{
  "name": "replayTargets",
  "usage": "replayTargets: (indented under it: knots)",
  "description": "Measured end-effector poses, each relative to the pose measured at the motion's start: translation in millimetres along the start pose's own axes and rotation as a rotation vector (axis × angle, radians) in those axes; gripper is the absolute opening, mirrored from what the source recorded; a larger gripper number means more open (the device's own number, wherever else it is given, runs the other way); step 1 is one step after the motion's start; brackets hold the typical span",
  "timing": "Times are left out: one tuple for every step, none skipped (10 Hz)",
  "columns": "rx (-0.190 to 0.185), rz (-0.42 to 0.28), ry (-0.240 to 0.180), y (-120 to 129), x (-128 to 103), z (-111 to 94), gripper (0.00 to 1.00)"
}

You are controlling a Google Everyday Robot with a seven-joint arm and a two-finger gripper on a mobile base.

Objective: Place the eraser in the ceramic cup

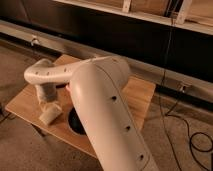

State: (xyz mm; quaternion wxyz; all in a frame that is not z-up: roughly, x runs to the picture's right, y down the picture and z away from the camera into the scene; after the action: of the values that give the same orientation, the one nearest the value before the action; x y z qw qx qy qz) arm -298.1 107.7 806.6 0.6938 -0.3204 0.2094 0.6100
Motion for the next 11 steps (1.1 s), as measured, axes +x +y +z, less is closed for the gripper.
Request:
replayTargets:
  knots:
    - [-0.005,-0.002,0.002,-1,-3,2,0.65]
    - [-0.004,-0.005,0.001,-1,-5,3,0.65]
    - [-0.002,-0.010,0.001,-1,-7,5,0.65]
    - [0.005,-0.020,0.001,0,-9,9,0.65]
    - [0.010,-0.024,0.005,0,-8,11,0.65]
    - [0.016,-0.028,0.014,0,-6,14,0.65]
    - [0.024,-0.031,0.025,1,-4,17,0.65]
    - [0.029,-0.032,0.034,1,-2,18,0.65]
    - [0.033,-0.033,0.043,2,-1,19,0.65]
    - [0.037,-0.033,0.052,2,0,21,0.65]
    - [0.038,-0.036,0.061,2,0,22,0.65]
